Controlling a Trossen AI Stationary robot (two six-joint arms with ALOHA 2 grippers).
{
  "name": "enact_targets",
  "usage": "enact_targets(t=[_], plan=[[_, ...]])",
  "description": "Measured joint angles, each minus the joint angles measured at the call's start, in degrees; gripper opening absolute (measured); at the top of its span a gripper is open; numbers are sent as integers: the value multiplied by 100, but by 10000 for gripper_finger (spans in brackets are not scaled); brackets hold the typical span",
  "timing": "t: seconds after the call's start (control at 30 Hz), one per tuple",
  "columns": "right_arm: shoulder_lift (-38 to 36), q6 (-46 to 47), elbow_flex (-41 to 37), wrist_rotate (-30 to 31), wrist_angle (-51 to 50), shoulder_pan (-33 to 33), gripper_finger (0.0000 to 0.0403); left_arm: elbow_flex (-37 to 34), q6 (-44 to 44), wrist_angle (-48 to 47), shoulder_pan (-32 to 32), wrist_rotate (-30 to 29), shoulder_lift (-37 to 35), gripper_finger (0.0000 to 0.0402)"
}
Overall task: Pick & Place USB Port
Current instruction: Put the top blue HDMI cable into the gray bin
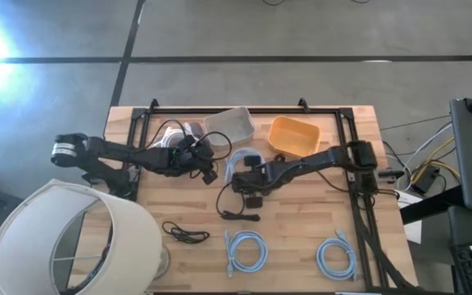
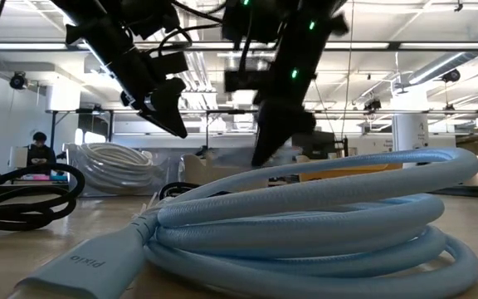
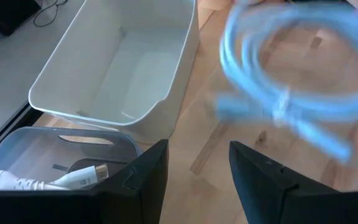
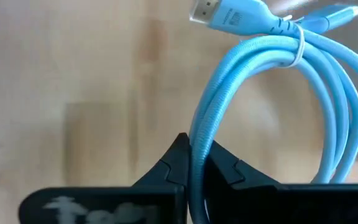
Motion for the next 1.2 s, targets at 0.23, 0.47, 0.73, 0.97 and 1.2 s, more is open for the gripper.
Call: enact_targets(t=[0.23,0.47,0.73,0.97,1.2], plan=[[-930,94,-199,866,-311,-13,17,0,-7,-22,0,0,0,174],[-1481,-407,-601,1301,913,-225,16,0,-37,21,0,1,0,174],[-1331,-1020,-1251,1250,3626,-781,16,0,-37,29,0,3,0,174],[-819,-382,-1326,1051,4262,-1224,30,0,-46,30,0,7,0,175],[-282,-368,-1218,447,4667,-1525,31,0,-55,28,2,8,0,174]])
